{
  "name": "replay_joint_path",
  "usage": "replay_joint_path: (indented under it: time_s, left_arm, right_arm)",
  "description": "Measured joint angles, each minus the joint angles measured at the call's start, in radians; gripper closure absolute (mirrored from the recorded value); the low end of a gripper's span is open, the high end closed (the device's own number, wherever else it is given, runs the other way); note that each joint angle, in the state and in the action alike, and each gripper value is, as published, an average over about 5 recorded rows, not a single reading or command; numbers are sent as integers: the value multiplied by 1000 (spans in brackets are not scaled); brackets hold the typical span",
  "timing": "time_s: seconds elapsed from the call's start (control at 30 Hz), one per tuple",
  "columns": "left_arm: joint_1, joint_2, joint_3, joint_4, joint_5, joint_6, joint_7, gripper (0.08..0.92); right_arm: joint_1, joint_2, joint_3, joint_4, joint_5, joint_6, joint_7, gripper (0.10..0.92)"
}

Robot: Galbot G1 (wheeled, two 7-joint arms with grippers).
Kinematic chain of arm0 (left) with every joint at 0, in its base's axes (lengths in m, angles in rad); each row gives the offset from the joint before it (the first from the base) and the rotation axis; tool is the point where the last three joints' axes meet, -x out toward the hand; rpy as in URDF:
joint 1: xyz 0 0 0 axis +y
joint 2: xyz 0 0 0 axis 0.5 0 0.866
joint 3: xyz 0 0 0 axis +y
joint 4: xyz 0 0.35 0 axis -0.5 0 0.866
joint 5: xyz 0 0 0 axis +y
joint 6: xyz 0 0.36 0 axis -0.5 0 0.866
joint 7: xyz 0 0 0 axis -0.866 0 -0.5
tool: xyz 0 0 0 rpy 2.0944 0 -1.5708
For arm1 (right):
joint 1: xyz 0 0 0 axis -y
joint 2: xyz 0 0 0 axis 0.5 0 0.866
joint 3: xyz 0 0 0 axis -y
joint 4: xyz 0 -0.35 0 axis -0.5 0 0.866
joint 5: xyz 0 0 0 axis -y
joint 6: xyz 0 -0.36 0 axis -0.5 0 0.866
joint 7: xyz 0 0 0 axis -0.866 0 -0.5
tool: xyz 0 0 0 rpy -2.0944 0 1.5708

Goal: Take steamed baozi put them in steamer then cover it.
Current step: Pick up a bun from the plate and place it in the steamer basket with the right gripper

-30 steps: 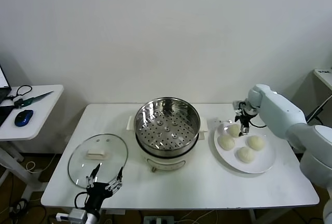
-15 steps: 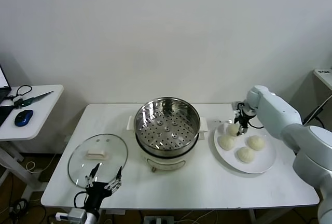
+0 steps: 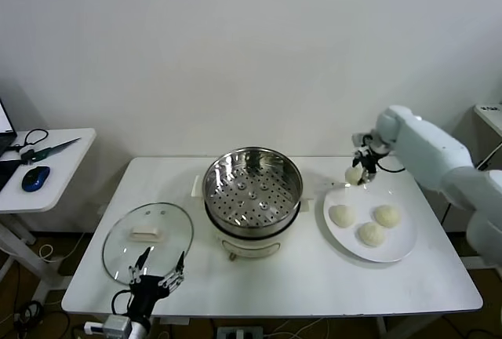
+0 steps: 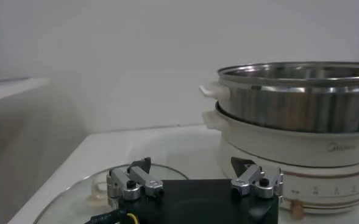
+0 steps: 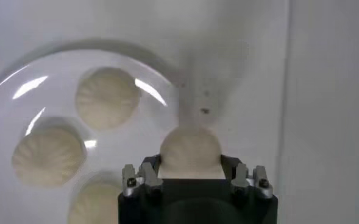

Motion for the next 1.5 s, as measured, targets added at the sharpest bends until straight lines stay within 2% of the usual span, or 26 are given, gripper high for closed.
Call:
replay_joint_path:
  time_s: [0.3,0.47,0.6,0.8,1.03,1.5]
  left_arm:
    - [8,-5,0,-22,16,4,1,177]
    - [7,-6,-1,-26,24,4,0,177]
    - [3,-6,-3,-34,28,6,1,177]
    - [1,-6,-17,-40,28,9,1,177]
    - [3,-9,-18,-37,30,7,-1,177]
    - [1,-10,-28,-27,29,2,-6,177]
  right_arm:
    - [266,48,-164,321,82,191,18,355]
    - [289,82,-186,450,28,292,53,355]
    - [253,112,-175,485,-75,369,83,355]
    - [153,157,-132,461,-249,463,133,355]
    - [29,214,-62,365,-422,533,181,355]
    - [-124,304,39,176,-614,594,232,355]
